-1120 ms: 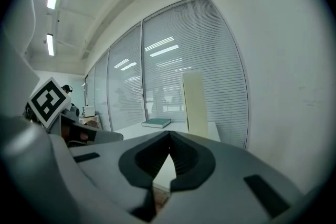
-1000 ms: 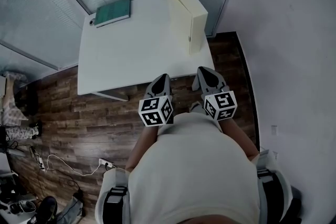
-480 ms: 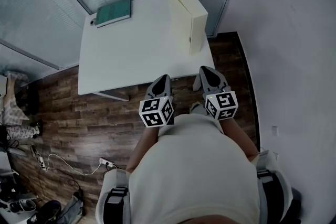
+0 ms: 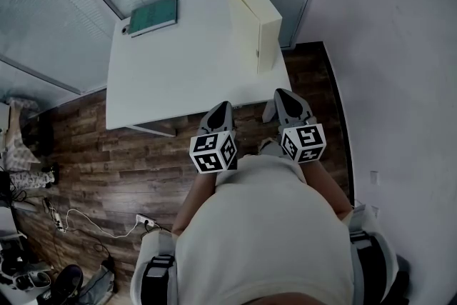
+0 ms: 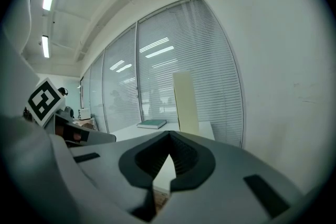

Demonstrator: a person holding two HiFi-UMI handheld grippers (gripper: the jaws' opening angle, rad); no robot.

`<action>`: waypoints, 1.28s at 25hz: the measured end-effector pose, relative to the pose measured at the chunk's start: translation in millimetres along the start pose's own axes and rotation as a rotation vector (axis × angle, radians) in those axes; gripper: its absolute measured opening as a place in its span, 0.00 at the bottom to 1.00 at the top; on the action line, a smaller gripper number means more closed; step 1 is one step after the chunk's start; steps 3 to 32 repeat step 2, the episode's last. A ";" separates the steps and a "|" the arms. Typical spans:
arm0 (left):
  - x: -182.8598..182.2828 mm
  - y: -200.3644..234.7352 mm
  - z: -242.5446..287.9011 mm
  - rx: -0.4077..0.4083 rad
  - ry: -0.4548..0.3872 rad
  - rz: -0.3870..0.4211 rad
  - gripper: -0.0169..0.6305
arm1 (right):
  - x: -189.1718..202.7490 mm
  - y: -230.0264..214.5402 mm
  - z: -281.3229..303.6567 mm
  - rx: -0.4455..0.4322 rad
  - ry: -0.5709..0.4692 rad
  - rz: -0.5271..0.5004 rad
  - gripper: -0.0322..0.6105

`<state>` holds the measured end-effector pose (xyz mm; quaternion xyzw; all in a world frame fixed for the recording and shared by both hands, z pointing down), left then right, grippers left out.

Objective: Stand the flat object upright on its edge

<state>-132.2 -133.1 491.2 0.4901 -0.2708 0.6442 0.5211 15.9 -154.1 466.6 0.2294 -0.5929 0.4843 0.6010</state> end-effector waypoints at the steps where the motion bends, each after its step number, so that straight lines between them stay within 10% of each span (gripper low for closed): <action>1: 0.3 0.7 0.5 0.000 0.000 -0.001 0.06 | 0.2 -0.4 0.7 0.001 0.001 -0.002 0.08; 32: 0.6 1.5 1.1 0.000 0.001 -0.002 0.06 | 0.4 -0.8 1.5 0.003 0.001 -0.004 0.08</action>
Point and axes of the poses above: the fingertips, and each gripper's own axes: z forward along the fingers, y to its left, x out of its underside, the point moved 1 cm from there along -z, backward along the fingers, and after that the axes turned 10 degrees about z, right-handed, at the moved point
